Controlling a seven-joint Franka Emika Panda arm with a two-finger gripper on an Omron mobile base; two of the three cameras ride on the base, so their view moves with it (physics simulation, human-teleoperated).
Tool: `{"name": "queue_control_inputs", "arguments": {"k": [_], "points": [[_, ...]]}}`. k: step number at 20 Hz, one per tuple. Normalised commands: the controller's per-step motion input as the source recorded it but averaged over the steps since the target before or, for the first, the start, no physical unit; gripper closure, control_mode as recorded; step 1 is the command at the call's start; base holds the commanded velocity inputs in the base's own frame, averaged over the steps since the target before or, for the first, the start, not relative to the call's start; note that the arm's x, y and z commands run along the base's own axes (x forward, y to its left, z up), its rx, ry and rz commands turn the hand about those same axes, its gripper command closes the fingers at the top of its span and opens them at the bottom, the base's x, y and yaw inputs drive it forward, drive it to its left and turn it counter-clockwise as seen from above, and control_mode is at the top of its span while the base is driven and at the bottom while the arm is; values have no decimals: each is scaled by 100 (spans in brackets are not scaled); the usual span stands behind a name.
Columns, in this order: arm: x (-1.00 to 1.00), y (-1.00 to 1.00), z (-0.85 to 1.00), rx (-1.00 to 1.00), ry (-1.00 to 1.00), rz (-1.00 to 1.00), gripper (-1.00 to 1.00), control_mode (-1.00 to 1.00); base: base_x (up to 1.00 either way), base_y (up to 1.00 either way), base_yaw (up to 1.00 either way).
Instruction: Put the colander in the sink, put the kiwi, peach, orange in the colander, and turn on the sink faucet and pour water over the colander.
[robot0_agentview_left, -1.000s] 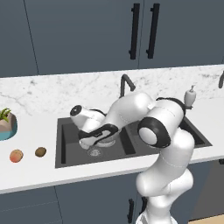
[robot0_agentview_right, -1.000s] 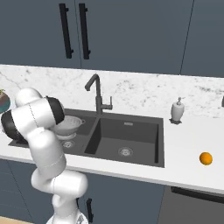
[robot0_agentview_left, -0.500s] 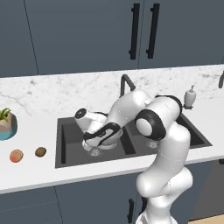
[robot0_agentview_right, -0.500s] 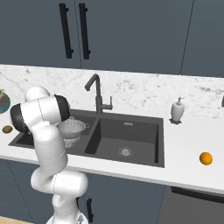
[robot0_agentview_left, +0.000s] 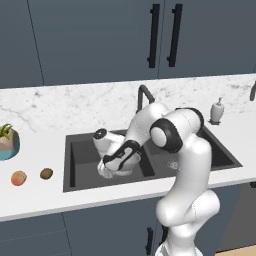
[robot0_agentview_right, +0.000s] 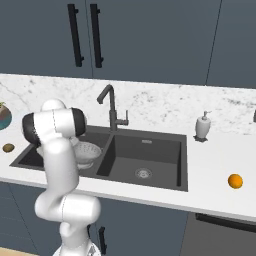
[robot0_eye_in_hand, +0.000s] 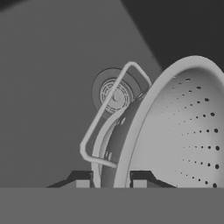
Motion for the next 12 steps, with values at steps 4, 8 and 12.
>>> {"name": "queue_control_inputs", "arguments": {"k": [4,8,12], "points": [[16,-1,-43,5,1,0,100,-100,0,0,0],[17,-5,-37,3,2,0,100,-100,0,0,0],[23,-1,-31,0,1,0,100,-100,0,0,0]]}}
